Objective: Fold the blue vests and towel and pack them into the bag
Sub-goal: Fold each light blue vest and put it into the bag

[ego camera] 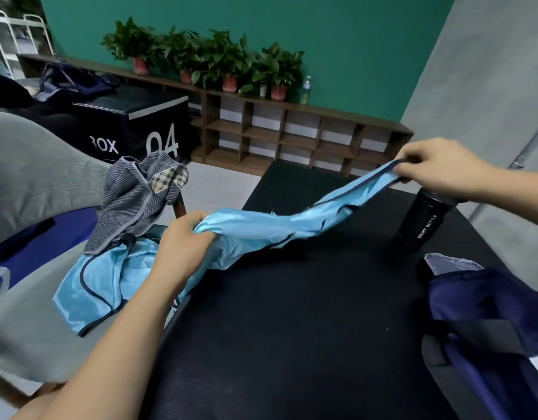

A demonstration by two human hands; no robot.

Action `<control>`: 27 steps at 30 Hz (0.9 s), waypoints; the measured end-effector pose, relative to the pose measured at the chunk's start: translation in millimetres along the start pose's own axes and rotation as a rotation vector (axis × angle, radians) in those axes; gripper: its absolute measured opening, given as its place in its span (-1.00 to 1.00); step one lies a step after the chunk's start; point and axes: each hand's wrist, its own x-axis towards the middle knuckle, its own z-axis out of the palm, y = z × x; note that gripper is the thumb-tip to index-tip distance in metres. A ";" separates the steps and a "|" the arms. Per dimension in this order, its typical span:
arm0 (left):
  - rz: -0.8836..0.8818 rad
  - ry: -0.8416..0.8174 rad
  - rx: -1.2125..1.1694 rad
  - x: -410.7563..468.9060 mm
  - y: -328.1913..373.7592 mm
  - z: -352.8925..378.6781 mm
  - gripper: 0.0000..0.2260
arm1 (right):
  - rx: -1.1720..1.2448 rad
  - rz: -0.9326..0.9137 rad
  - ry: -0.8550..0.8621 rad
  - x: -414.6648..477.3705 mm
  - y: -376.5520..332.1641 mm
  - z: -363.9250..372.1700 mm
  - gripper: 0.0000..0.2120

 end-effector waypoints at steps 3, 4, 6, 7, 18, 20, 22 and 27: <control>-0.018 -0.029 -0.037 -4.1 6.2 10.2 -0.88 | 0.026 -0.066 -0.053 -9.2 -10.2 22.8 -0.90; -0.022 -0.042 -0.049 -5.4 8.5 13.2 -0.85 | 0.043 -0.085 -0.073 -11.3 -14.4 30.5 -0.89; -0.021 -0.067 -0.074 -7.5 12.3 18.3 -0.84 | 0.076 -0.108 -0.128 -16.6 -25.5 45.0 -0.90; -0.019 -0.072 -0.076 -8.1 13.1 20.1 -0.83 | 0.088 -0.128 -0.160 -20.5 -32.8 51.8 -0.91; 0.024 -0.120 -0.078 -17.7 25.5 30.4 -0.79 | 0.206 -0.309 -0.463 -60.0 -105.2 150.0 -0.49; 0.025 -0.134 -0.085 -18.4 26.6 30.8 -0.78 | 0.199 -0.335 -0.425 -64.1 -113.0 167.3 -0.68; 0.020 -0.150 -0.096 -18.4 26.8 30.3 -0.78 | 0.212 -0.335 -0.375 -66.6 -116.3 178.5 -0.75; 0.025 -0.126 -0.045 -12.6 20.9 25.6 -0.78 | 0.380 -0.202 -0.398 -61.8 -106.5 170.0 -0.73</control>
